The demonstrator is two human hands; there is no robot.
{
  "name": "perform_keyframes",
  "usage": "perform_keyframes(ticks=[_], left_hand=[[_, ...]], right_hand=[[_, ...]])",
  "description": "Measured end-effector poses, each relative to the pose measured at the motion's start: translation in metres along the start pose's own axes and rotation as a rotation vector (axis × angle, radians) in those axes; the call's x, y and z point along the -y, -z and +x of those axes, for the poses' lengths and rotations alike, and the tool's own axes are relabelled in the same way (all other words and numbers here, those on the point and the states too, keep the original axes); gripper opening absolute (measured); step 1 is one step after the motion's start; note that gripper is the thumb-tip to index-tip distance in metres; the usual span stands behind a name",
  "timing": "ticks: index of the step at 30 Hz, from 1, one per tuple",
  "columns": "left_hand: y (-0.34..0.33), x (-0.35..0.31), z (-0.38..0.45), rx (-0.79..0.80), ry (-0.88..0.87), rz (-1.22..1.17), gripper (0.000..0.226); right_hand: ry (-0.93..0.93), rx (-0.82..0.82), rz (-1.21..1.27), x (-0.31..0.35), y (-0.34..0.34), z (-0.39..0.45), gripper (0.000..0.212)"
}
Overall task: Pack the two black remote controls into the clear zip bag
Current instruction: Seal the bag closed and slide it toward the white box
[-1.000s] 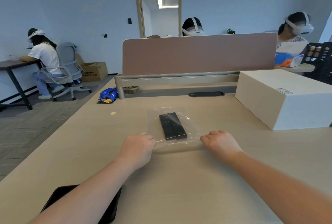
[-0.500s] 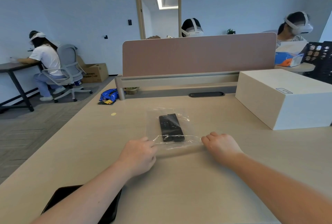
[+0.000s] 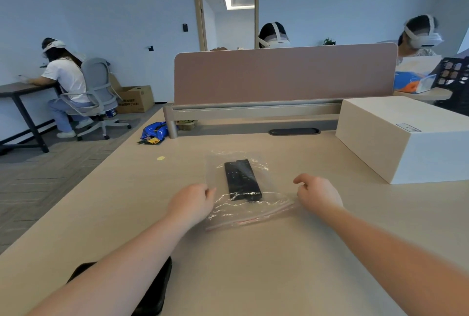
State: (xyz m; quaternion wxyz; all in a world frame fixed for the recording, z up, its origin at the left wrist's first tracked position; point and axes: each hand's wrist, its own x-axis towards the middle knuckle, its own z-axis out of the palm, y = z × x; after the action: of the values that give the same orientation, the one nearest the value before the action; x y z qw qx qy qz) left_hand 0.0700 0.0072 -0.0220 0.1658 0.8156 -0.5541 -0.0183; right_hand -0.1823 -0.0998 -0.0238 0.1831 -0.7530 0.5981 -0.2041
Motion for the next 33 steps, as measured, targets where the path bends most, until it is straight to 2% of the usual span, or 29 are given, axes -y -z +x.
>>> perform_keyframes(ticks=[2, 5, 11, 15, 20, 25, 28, 33], left_hand=[[-0.005, -0.001, 0.012, 0.029, 0.117, -0.104, 0.038], [-0.007, -0.004, 0.031, 0.057, 0.298, -0.309, 0.045], [-0.013, -0.011, 0.065, -0.033, 0.487, -0.634, 0.051], [-0.028, -0.016, 0.08, -0.105, 0.464, -0.653, 0.042], [-0.051, -0.021, 0.093, -0.194, 0.361, -0.552, 0.012], [-0.058, -0.028, 0.107, -0.186, 0.298, -0.526, 0.022], [-0.062, -0.032, 0.115, -0.182, 0.3, -0.527, 0.024], [-0.074, -0.055, 0.13, -0.121, 0.254, -0.611, 0.024]], right_hand=[[-0.082, 0.047, 0.124, 0.006, -0.002, 0.009, 0.034], [-0.151, 0.125, 0.183, 0.016, -0.007, 0.025, 0.024], [-0.128, 0.173, 0.148, 0.035, -0.016, 0.069, 0.039], [-0.168, 0.189, 0.2, 0.052, -0.037, 0.084, 0.046], [-0.139, 0.1, 0.082, 0.059, -0.067, 0.093, 0.039], [-0.035, -0.053, 0.11, 0.052, -0.077, 0.099, 0.052], [0.022, -0.146, 0.07, 0.04, -0.072, 0.104, 0.053], [0.038, -0.171, 0.017, 0.008, -0.053, 0.122, 0.048]])
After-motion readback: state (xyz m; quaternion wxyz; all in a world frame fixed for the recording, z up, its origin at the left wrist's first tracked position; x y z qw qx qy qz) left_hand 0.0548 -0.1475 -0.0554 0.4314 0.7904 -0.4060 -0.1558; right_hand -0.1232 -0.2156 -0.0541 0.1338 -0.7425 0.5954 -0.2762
